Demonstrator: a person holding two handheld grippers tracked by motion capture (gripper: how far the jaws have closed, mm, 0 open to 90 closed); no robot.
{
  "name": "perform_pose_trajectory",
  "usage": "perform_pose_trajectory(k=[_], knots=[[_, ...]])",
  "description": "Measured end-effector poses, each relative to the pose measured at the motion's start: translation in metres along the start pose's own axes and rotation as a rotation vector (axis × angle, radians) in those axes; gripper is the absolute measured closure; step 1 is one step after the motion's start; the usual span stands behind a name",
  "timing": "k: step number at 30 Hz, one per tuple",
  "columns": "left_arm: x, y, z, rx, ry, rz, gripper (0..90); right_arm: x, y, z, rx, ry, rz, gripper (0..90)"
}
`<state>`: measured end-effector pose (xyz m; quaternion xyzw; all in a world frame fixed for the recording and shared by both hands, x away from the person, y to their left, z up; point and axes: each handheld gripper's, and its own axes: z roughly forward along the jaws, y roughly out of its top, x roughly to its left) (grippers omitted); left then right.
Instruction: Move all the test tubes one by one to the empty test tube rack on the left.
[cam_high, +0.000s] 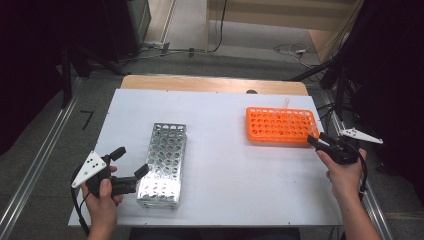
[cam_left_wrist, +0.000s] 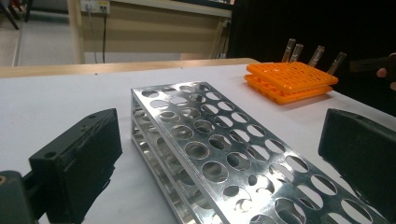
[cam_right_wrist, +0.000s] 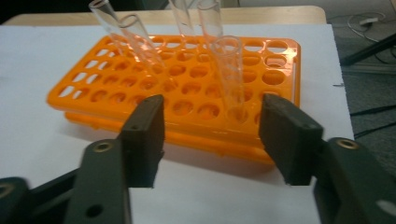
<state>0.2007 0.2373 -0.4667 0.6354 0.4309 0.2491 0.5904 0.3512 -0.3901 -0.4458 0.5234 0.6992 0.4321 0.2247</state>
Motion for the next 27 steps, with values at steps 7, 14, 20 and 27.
perform_pose_trajectory(k=[7,14,20,27], knots=[[-0.001,0.0,-0.001,0.0,-0.004,0.004,0.0,-0.008,0.004,0.019,0.03,-0.024,0.0,60.4],[-0.001,0.0,-0.001,0.0,-0.003,0.001,0.0,-0.01,0.003,0.028,0.029,-0.022,-0.035,69.7],[-0.002,0.0,0.0,0.004,-0.006,0.003,0.0,-0.008,0.001,0.034,0.034,-0.041,-0.045,70.6],[-0.002,0.0,0.001,0.003,-0.009,0.001,0.0,-0.008,-0.001,0.041,0.028,-0.068,-0.056,70.8]])
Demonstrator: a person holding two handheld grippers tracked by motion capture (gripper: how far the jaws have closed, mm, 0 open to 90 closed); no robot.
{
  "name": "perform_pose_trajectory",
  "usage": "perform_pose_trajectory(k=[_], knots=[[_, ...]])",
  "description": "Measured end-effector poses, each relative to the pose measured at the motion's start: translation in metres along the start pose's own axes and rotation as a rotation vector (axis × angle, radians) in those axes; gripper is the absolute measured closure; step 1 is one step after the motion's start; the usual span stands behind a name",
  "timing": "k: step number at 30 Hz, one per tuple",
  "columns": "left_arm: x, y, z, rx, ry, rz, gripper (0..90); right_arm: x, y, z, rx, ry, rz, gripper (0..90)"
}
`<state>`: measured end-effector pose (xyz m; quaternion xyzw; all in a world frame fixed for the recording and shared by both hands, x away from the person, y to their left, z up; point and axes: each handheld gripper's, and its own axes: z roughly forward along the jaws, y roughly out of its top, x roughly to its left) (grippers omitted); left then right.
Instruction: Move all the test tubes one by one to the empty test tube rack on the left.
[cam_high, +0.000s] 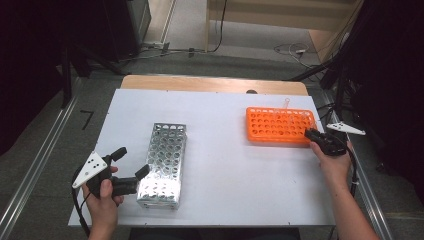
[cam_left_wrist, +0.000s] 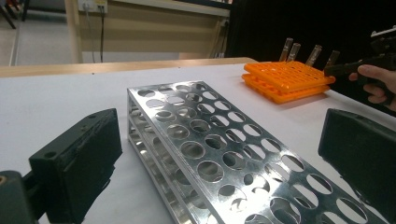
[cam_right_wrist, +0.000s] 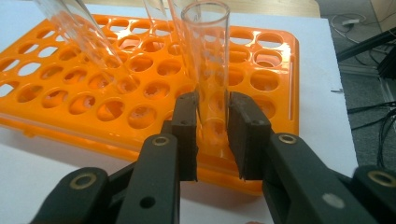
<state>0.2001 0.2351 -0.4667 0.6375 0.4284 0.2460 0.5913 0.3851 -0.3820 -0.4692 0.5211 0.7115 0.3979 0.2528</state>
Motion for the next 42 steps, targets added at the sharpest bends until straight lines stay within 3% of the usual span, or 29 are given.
perform_pose_trajectory(k=[8,13,20,25,31,42], knots=[[-0.002,0.002,0.0,0.0,0.004,0.013,0.0,0.003,-0.001,0.004,-0.024,-0.028,-0.024,73.8],[-0.006,0.005,0.001,0.0,-0.002,0.026,0.0,0.0,0.0,0.001,-0.038,-0.006,0.0,74.0],[-0.011,0.012,0.003,0.007,-0.007,0.045,0.0,0.001,0.006,-0.011,-0.08,-0.008,0.007,74.0],[-0.021,0.02,0.006,0.033,0.003,0.093,0.0,0.005,0.013,-0.024,-0.109,0.001,0.014,74.0],[-0.031,0.028,0.012,0.048,-0.029,0.101,0.0,0.021,0.019,-0.038,-0.12,0.057,-0.011,73.9],[-0.049,0.042,0.03,0.057,-0.091,0.121,0.0,0.068,0.022,-0.06,-0.121,0.19,-0.087,73.9]])
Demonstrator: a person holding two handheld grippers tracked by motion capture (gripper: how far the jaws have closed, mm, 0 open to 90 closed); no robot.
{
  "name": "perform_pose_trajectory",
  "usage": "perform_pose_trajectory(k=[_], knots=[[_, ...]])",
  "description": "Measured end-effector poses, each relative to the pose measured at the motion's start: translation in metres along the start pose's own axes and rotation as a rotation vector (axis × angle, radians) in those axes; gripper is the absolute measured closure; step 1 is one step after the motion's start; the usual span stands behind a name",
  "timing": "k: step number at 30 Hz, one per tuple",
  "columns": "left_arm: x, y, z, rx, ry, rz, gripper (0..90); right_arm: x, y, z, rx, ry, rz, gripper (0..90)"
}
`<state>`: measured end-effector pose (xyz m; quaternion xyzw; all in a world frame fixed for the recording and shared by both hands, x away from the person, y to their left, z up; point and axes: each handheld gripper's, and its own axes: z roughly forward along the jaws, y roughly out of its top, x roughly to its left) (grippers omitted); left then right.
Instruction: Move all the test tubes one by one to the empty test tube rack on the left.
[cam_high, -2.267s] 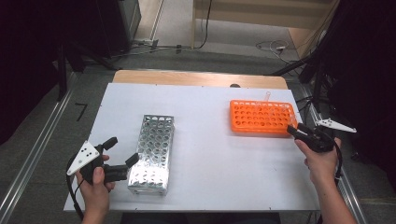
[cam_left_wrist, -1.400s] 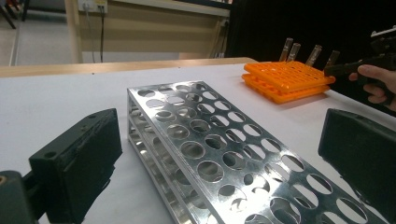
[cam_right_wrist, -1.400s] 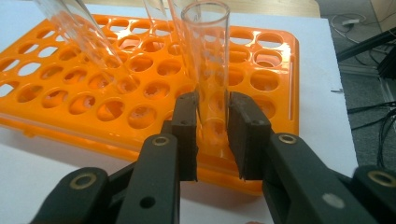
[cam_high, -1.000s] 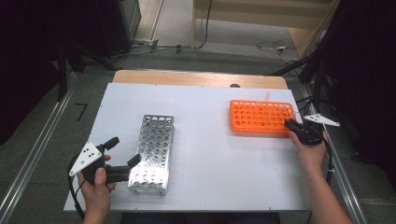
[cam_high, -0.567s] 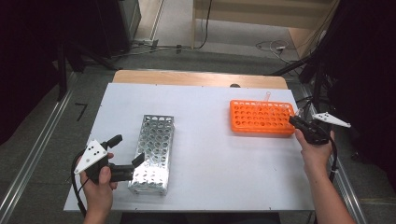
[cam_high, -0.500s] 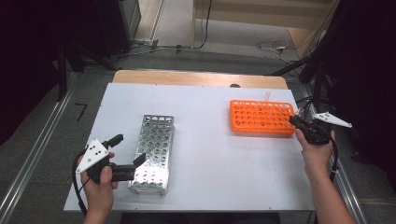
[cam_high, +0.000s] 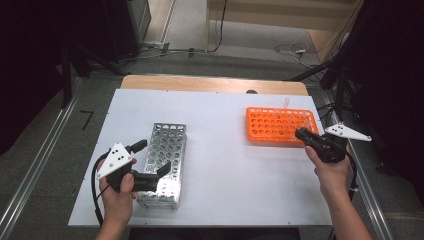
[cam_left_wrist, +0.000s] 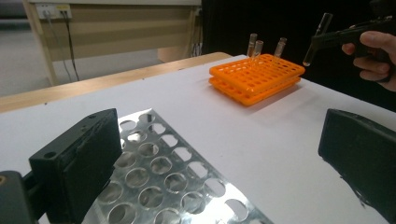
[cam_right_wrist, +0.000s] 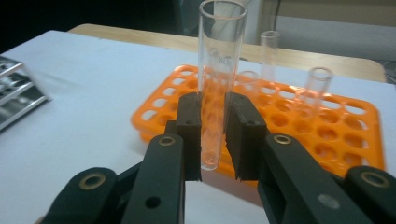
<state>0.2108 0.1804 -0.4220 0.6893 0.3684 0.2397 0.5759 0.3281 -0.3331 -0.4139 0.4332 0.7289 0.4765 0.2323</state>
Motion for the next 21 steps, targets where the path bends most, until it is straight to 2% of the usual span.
perform_pose_trajectory(k=[11,17,21], knots=[[-0.012,0.017,0.027,0.006,-0.045,0.004,0.0,0.046,0.003,-0.002,0.002,0.119,-0.046,73.9],[-0.022,0.028,0.044,-0.002,-0.096,0.013,0.0,0.068,0.004,0.0,0.011,0.176,-0.079,73.9],[-0.03,0.032,0.054,0.018,-0.127,0.023,0.0,0.081,0.004,0.001,0.018,0.208,-0.1,73.9]])
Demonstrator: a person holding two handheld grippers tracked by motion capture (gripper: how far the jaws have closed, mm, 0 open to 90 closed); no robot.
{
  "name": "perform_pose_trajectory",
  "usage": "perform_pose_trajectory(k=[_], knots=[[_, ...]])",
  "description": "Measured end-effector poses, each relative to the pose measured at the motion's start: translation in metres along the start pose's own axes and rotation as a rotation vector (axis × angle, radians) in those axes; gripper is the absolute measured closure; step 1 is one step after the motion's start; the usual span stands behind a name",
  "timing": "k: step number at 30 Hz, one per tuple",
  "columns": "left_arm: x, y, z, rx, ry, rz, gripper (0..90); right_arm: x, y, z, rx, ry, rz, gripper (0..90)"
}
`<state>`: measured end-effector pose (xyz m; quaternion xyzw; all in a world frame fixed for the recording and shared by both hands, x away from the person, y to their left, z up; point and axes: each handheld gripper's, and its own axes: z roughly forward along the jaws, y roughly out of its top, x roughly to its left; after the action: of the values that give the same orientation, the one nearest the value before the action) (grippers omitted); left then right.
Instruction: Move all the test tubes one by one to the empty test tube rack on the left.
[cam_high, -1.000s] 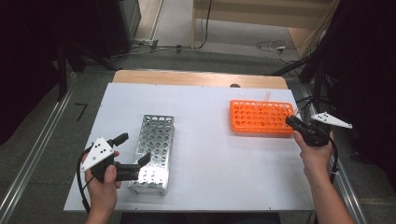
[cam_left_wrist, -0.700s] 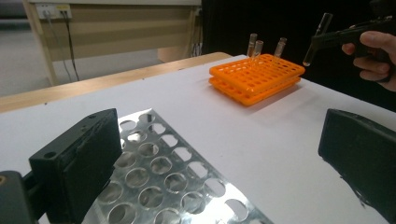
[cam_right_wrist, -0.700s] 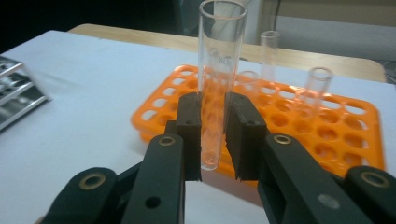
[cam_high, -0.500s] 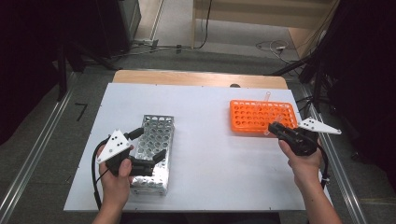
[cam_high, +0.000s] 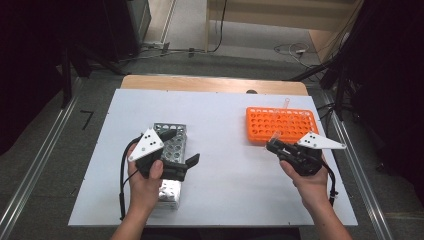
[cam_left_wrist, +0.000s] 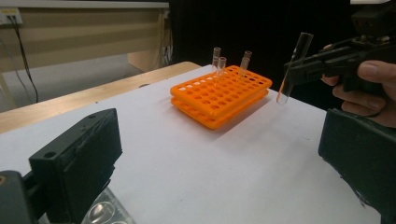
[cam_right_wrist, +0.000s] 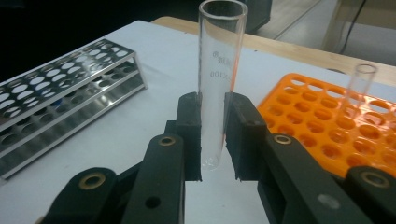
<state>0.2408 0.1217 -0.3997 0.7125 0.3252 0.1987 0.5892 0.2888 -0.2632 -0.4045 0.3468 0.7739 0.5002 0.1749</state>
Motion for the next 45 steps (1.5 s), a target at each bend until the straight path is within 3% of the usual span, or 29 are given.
perform_pose_trajectory(k=[4,16,25,31,37,45], knots=[[-0.005,-0.002,0.009,0.029,-0.04,-0.002,0.0,0.011,-0.002,0.005,0.017,0.029,-0.02,73.9],[-0.014,-0.007,0.021,0.078,-0.084,-0.028,0.1,0.038,-0.007,0.016,0.051,0.083,-0.069,73.9],[-0.023,-0.012,0.033,0.145,-0.079,-0.076,8.0,0.056,-0.013,0.027,0.089,0.103,-0.119,73.9],[-0.031,-0.013,0.044,0.192,-0.081,-0.078,15.9,0.066,-0.019,0.032,0.116,0.113,-0.152,73.9],[-0.029,-0.015,0.048,0.195,-0.096,-0.095,22.2,0.077,-0.023,0.038,0.146,0.106,-0.196,73.9],[-0.036,-0.014,0.05,0.22,-0.14,-0.066,35.0,0.087,-0.026,0.045,0.171,0.118,-0.236,73.9]])
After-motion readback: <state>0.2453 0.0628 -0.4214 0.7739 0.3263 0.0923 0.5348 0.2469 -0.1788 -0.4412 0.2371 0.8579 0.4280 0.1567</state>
